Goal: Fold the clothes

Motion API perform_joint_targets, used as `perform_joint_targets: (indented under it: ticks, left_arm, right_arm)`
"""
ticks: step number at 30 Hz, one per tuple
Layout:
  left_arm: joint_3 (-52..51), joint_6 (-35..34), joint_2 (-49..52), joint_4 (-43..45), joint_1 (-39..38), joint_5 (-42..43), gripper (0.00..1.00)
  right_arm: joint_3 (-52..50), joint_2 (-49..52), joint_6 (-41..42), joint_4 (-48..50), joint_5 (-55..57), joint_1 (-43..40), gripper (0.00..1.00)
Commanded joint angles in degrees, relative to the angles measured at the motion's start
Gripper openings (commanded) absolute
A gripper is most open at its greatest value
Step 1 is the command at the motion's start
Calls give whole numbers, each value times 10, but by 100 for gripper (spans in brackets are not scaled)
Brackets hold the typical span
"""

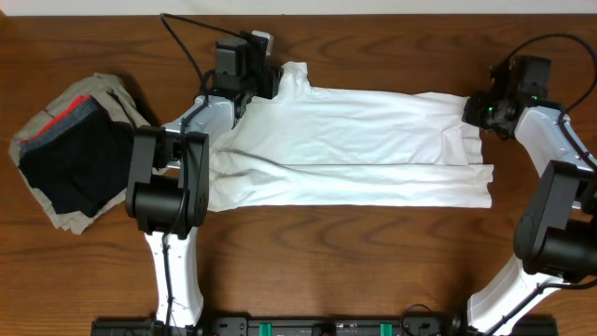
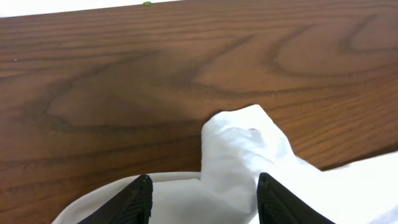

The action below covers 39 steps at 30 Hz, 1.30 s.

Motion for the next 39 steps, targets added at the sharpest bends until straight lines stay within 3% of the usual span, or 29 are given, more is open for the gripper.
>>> perform_joint_targets:
  ticks: [1, 11, 19, 21, 23, 25, 34, 39]
  left_arm:
    - [10, 6, 7, 1, 2, 1, 56]
    - [10, 2, 7, -47, -18, 14, 56]
    - [10, 7, 36, -28, -22, 5, 55]
    - [10, 7, 43, -18, -22, 5, 50]
    - [10, 6, 44, -3, -22, 6, 36]
    - [12, 6, 41, 15, -22, 6, 6]
    - [21, -14, -26, -21, -22, 6, 6]
    - [21, -13, -78, -131, -22, 5, 6]
  right_arm:
    - [4, 2, 0, -2, 3, 7, 6]
    - [4, 2, 0, -4, 3, 7, 6]
    - [4, 2, 0, -10, 3, 7, 6]
    - [4, 2, 0, -11, 3, 7, 5]
    - [4, 2, 0, -12, 3, 7, 3]
    - [4, 2, 0, -13, 3, 7, 2]
    - [4, 2, 0, -17, 3, 7, 1]
    - [4, 2, 2, -43, 3, 6, 1]
